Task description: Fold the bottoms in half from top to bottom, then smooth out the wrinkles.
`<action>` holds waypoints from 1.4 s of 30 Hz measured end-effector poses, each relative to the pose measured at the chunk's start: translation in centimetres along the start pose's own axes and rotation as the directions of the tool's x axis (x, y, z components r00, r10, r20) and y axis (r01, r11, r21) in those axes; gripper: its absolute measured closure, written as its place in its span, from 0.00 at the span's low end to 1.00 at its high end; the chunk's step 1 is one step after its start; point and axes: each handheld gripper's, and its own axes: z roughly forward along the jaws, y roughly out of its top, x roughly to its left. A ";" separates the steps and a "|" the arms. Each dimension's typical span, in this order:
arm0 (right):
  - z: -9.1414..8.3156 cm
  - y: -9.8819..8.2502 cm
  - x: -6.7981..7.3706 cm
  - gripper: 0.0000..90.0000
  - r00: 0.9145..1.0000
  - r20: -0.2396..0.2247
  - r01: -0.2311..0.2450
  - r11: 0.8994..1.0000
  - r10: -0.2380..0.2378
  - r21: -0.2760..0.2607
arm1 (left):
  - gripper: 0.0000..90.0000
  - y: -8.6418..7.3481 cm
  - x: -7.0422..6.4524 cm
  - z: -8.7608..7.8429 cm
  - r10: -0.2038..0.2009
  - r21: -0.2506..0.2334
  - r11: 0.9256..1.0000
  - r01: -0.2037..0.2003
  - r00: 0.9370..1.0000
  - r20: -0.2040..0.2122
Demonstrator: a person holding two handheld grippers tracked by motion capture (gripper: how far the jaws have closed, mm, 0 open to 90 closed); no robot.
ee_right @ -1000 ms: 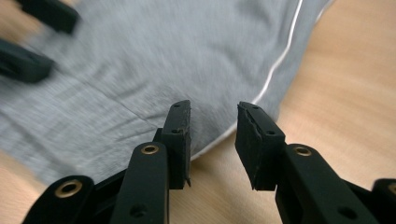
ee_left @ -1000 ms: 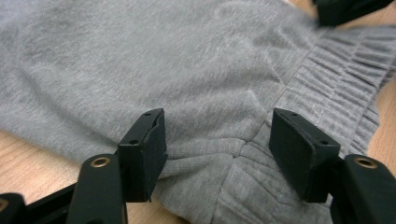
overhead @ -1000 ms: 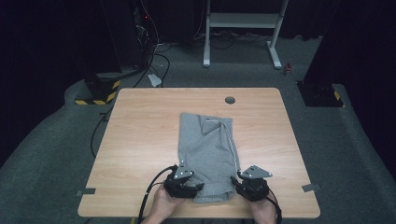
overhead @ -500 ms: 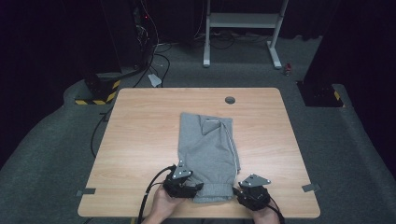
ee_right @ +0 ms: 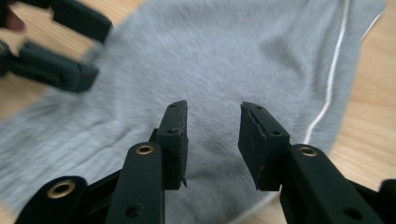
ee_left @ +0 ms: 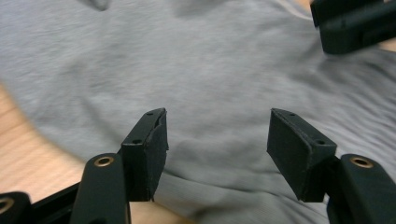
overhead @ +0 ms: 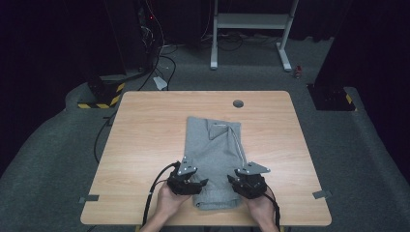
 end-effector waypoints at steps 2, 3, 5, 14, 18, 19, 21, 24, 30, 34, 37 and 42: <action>1.0 -0.3 -0.2 0.67 1.000 0.008 -0.016 0.999 0.016 0.034 | 0.42 0.0 0.5 0.5 0.000 0.020 1.000 0.001 1.000 -0.019; 1.3 -0.5 -0.4 0.66 1.000 0.014 -0.016 0.999 0.016 0.046 | 0.43 -0.1 0.8 0.8 -0.001 0.041 0.999 0.002 1.000 -0.026; 1.8 -1.1 -0.5 0.64 0.999 0.020 -0.029 0.997 0.028 0.073 | 0.42 -0.4 0.9 1.2 -0.007 0.054 0.998 0.009 1.000 -0.021; 1.4 -2.2 0.1 0.63 1.000 0.017 0.019 0.996 -0.020 0.084 | 0.42 -1.8 0.0 1.1 0.021 0.072 0.997 -0.019 0.999 -0.025; 0.9 -2.6 0.9 0.62 0.999 -0.005 0.051 0.994 -0.051 0.092 | 0.42 -2.7 -0.5 0.1 0.030 0.075 0.997 -0.029 1.000 -0.011; 0.9 -2.6 0.9 0.62 0.999 -0.005 0.051 0.994 -0.051 0.092 | 0.42 -2.7 -0.5 0.1 0.030 0.075 0.997 -0.029 1.000 -0.011; 0.5 -2.9 1.6 0.63 0.997 -0.030 0.069 0.993 -0.066 0.098 | 0.42 -3.4 -0.9 -0.6 0.029 0.075 0.997 -0.029 1.000 -0.004; 0.2 -3.2 2.3 0.64 0.996 -0.051 0.084 0.991 -0.079 0.104 | 0.42 -4.0 -1.4 -1.3 0.030 0.075 0.997 -0.030 1.000 -0.004; -0.5 -3.6 3.2 0.64 0.992 -0.091 0.092 0.991 -0.083 0.097 | 0.42 -4.8 -1.8 -2.6 0.002 0.076 0.997 -0.004 1.000 0.029; -1.1 -2.5 2.7 0.66 0.995 -0.071 0.077 0.996 -0.074 0.045 | 0.44 -3.5 -0.8 -3.3 -0.014 0.018 1.000 0.014 1.000 0.024; -1.1 -1.3 1.6 0.66 0.998 -0.045 0.047 0.999 -0.047 0.001 | 0.44 -2.1 0.8 -3.3 -0.042 -0.012 0.999 0.042 0.999 0.005; 0.4 1.5 -0.2 0.69 0.998 0.022 0.053 0.998 -0.052 -0.029 | 0.46 -0.3 3.2 -2.3 -0.058 -0.002 0.998 0.058 0.997 -0.056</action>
